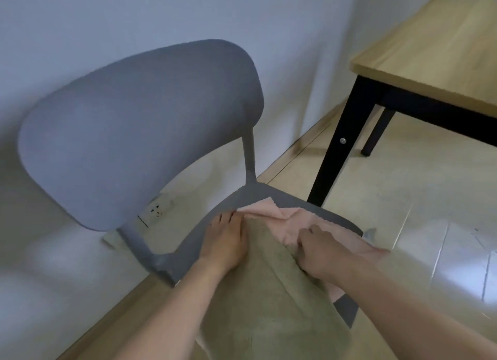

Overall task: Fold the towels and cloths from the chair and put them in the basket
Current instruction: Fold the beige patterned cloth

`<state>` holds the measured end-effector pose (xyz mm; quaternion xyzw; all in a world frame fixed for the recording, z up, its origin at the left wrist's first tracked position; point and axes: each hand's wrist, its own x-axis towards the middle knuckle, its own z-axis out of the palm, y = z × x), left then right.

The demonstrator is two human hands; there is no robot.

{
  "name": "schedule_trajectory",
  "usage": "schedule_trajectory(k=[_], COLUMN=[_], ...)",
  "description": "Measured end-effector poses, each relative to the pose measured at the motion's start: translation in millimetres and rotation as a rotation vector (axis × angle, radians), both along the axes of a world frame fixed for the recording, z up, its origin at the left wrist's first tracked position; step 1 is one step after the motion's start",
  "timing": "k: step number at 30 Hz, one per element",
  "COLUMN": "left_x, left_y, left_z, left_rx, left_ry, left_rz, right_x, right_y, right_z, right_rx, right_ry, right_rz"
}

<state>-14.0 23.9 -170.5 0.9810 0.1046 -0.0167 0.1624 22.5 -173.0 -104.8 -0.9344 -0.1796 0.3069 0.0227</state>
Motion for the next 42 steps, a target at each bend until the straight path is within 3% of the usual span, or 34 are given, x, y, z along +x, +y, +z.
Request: schedule_trajectory(k=[6,10,15,20,23,26,28,32,38,42], left_x=[-12,-10,-24,-60,-88,-117,-141,-186,-222,-220], left_y=[-2,2,15,30,30,27,24,11,-34,-57], left_z=[-36,-31,-1,54,86,136,168,200,172,148], left_rx=[0.087,0.048,-0.044,-0.237,-0.192,-0.229,-0.426,-1.004,-1.638,-1.740], left_ry=[-0.413,-0.320,-0.288,-0.309,-0.179,-0.169,-0.140,0.150,0.042,0.057], left_rz=[0.014,0.056,0.004,0.017,-0.096,-0.154,-0.191,-0.472,-0.419,-0.430], right_x=[3,-16,-63,-112,-140,-164,-181,-197,-237,-245], right_y=[-5,-14,-33,-46,-47,-50,-52,-51,-41,-51], right_z=[-7,-4,11,60,90,116,133,139,114,74], right_rx=[0.038,0.142,0.398,0.554,0.591,0.622,0.700,0.927,1.236,1.356], right_ry=[-0.080,-0.262,-0.450,-0.612,-0.683,-0.794,-0.854,-0.789,-0.355,-0.324], right_rz=[0.052,0.020,-0.271,-0.408,-0.425,-0.448,-0.510,-0.655,-0.782,-0.821])
